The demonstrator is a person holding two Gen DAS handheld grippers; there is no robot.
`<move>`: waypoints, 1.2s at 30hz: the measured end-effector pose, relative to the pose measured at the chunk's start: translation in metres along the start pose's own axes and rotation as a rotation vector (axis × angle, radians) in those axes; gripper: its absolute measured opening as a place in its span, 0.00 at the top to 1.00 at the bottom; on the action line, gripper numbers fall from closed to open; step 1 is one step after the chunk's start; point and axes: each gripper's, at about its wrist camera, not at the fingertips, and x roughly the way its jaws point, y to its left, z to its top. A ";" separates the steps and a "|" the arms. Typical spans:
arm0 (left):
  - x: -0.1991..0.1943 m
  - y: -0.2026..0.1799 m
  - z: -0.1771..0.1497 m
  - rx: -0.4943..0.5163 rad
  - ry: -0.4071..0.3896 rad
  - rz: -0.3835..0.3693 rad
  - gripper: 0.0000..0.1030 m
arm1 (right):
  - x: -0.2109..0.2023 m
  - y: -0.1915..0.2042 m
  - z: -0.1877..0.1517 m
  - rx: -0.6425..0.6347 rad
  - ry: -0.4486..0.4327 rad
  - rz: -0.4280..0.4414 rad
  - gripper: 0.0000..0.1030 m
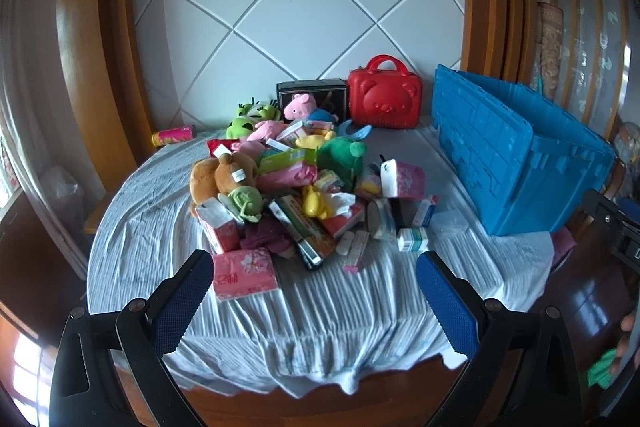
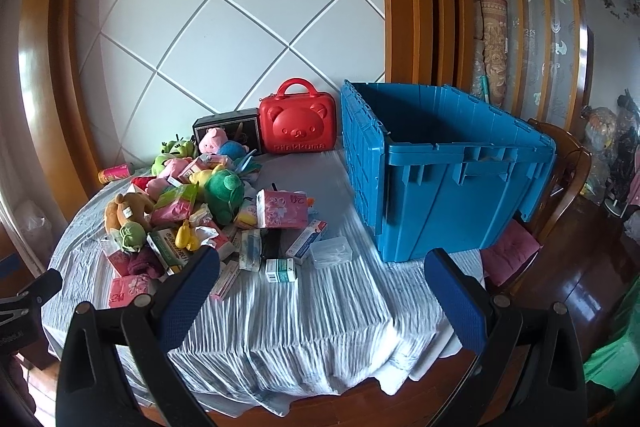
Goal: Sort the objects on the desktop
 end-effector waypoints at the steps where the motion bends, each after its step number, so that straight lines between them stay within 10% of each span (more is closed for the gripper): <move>1: 0.000 0.000 0.000 -0.002 -0.001 0.000 0.01 | 0.000 -0.001 0.000 -0.001 0.000 -0.003 0.00; 36: 0.039 0.001 -0.010 -0.068 0.057 0.096 0.01 | 0.047 -0.012 -0.003 -0.041 0.062 0.062 0.00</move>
